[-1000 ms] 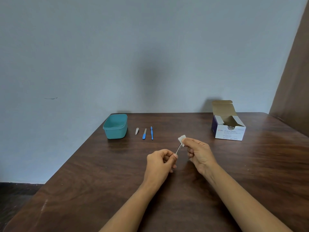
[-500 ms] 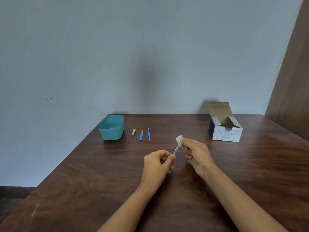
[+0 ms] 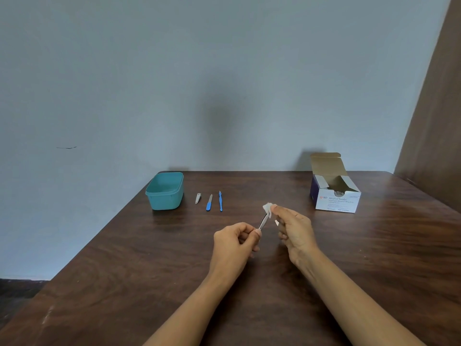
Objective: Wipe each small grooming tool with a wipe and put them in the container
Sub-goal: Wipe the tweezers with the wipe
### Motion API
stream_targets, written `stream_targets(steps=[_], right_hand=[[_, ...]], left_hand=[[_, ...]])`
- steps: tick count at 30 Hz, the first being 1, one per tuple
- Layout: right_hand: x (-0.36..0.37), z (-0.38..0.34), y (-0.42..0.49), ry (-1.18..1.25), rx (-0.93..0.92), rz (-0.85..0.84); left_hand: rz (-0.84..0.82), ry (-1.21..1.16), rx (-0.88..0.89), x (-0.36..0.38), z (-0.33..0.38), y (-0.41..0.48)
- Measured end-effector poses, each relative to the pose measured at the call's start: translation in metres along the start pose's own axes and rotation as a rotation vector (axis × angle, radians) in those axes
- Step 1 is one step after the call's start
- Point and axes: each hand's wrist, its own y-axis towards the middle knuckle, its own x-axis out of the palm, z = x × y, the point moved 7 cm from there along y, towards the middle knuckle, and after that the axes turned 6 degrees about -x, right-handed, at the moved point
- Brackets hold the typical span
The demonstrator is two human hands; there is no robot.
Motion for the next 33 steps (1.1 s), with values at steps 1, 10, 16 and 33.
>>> stream_targets(steps=[1, 10, 16, 33], right_hand=[[0.0007, 0.0003, 0.0011, 0.01, -0.002, -0.011], [0.0028, 0.0036, 0.0026, 0.025, 0.005, -0.05], [0.0005, 0.0034, 0.001, 0.019, 0.019, -0.004], [0.003, 0.0045, -0.0012, 0.067, 0.079, -0.035]], left_hand=[[0.0, 0.002, 0.0, 0.0, -0.0003, 0.0], [0.0, 0.006, 0.009, 0.0, 0.0001, 0.0002], [0.002, -0.004, 0.015, 0.0, 0.0024, -0.0007], [0.009, -0.003, 0.004, -0.0009, 0.0024, -0.0012]])
